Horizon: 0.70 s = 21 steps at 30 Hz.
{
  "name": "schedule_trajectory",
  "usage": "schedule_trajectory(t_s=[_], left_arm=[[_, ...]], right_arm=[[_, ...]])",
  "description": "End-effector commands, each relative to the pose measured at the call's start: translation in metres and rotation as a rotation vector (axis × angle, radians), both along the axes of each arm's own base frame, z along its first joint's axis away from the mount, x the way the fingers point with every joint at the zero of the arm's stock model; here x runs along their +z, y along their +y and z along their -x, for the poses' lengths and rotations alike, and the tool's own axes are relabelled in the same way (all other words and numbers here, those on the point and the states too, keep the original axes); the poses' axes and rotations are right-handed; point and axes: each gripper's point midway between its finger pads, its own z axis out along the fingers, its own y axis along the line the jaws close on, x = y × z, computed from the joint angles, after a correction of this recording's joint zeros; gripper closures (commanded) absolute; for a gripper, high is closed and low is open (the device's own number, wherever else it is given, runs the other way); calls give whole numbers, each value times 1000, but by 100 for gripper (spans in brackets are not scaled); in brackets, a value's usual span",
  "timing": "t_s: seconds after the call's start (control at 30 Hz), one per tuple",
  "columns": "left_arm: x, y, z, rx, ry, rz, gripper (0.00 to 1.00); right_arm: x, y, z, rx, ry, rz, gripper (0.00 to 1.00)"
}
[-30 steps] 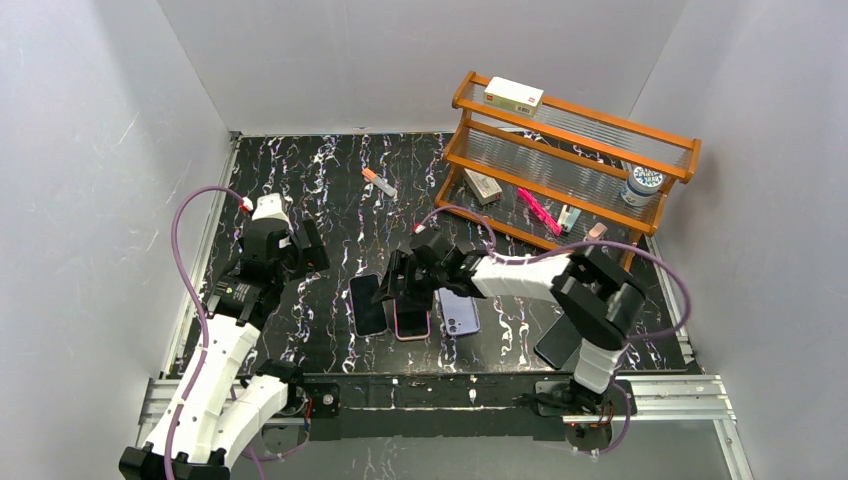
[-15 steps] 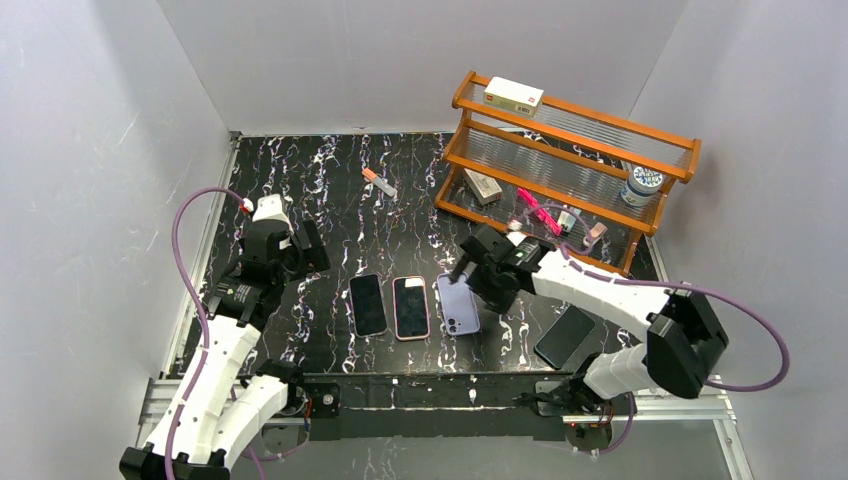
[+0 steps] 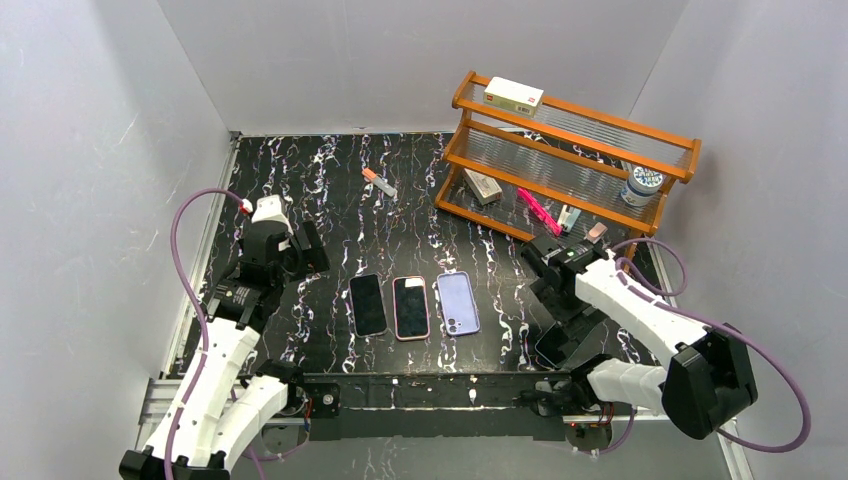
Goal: Put the phone into the phone case
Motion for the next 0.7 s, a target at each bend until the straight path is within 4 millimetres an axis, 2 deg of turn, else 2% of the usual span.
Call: schedule_trajectory(t_s=[0.0, 0.23, 0.43, 0.67], left_arm=[[4, 4, 1, 8, -25, -14, 2], [4, 3, 1, 5, -26, -15, 2], [4, 3, 1, 3, -26, -16, 2], [5, 3, 1, 1, -30, -13, 2]], right_arm=[[-2, -36, 12, -65, 44, 121, 1], [-23, -40, 18, -80, 77, 71, 1], [-25, -44, 18, -90, 101, 73, 1], [-26, -34, 10, -81, 106, 9, 1]])
